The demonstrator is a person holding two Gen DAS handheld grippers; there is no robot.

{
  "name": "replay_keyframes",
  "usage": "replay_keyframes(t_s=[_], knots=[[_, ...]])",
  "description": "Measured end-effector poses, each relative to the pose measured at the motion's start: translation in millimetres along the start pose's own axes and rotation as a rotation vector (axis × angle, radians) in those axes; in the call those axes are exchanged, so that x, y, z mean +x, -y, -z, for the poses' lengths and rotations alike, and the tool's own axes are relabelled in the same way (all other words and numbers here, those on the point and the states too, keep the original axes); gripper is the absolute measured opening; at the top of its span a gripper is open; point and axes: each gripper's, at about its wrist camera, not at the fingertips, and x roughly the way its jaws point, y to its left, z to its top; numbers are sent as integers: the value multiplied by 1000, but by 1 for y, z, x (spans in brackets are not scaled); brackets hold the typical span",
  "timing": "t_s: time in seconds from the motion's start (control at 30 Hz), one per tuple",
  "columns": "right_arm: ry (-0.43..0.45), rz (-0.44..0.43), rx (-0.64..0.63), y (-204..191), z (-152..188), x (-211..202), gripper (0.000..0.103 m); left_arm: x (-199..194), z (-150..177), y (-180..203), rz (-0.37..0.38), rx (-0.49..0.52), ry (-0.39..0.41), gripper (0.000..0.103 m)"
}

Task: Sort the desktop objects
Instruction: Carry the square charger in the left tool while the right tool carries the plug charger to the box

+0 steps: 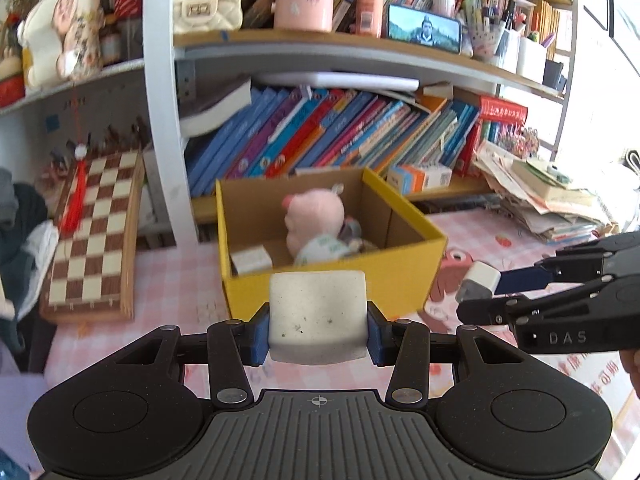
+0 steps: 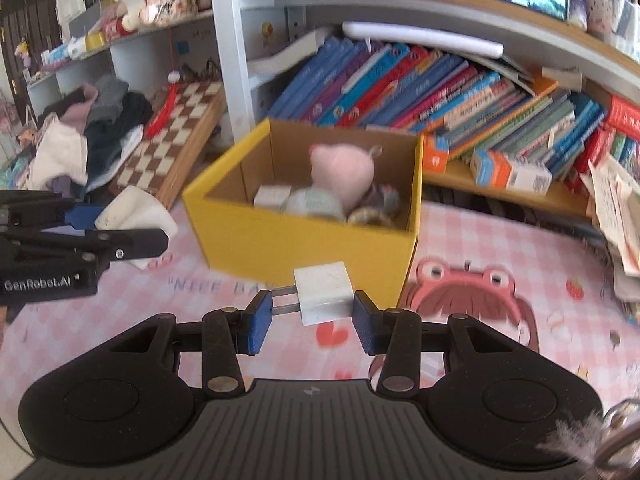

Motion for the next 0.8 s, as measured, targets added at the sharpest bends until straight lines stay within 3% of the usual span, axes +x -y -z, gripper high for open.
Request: replay_keyframes(t_s=[0.37,0.8], knots=[[42,-7,-59,19,-56,30,41,40,-39,-4,-40,24,7,44],[-16,55,-211,25,-95,120,42,118,-65,-16,-111,11,-72,44]])
